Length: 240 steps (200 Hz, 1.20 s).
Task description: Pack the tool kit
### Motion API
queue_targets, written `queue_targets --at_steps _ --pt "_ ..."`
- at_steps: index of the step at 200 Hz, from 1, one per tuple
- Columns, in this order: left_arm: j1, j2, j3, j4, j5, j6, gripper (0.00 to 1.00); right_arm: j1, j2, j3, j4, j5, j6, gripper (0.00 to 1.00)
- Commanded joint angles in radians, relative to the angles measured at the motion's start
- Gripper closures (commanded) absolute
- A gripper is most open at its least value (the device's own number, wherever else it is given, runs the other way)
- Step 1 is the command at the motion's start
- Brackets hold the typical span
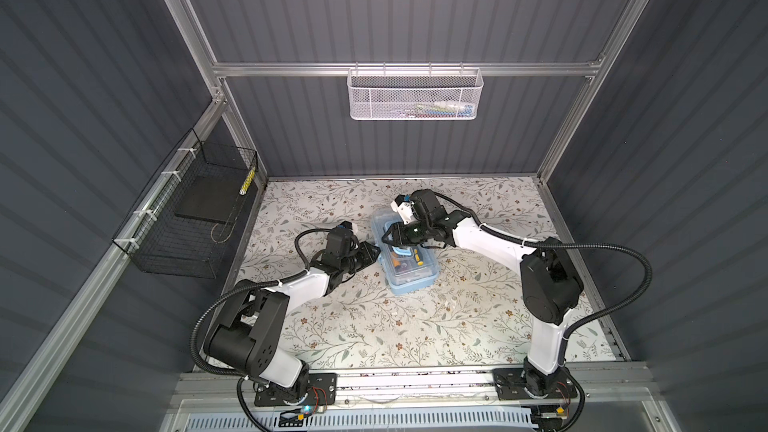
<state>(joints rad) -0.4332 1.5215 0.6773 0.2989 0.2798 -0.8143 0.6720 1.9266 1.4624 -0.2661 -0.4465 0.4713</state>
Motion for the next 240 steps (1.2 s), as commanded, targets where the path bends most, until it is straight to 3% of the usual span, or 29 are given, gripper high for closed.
queue_targets --at_steps 1,83,106,154,195,240 --pt "-0.010 0.022 0.004 -0.030 0.025 0.013 0.73 0.037 0.109 -0.059 -0.153 -0.001 -0.013 0.58" --pt "-0.010 0.012 -0.017 0.024 0.017 -0.024 0.73 0.037 0.104 -0.065 -0.148 -0.008 -0.010 0.58" --pt "-0.009 -0.033 -0.039 0.027 -0.019 -0.018 0.63 0.037 0.079 -0.066 -0.147 0.004 -0.016 0.57" --pt "-0.006 -0.070 0.057 -0.072 -0.130 0.077 0.57 0.013 0.005 -0.020 -0.202 0.073 -0.031 0.55" --pt "0.013 -0.069 0.131 -0.110 -0.157 0.108 0.55 -0.031 -0.065 0.019 -0.206 0.093 -0.024 0.50" --pt "0.025 -0.142 0.145 -0.275 -0.282 0.154 0.55 -0.078 -0.148 0.053 -0.188 0.136 -0.011 0.48"
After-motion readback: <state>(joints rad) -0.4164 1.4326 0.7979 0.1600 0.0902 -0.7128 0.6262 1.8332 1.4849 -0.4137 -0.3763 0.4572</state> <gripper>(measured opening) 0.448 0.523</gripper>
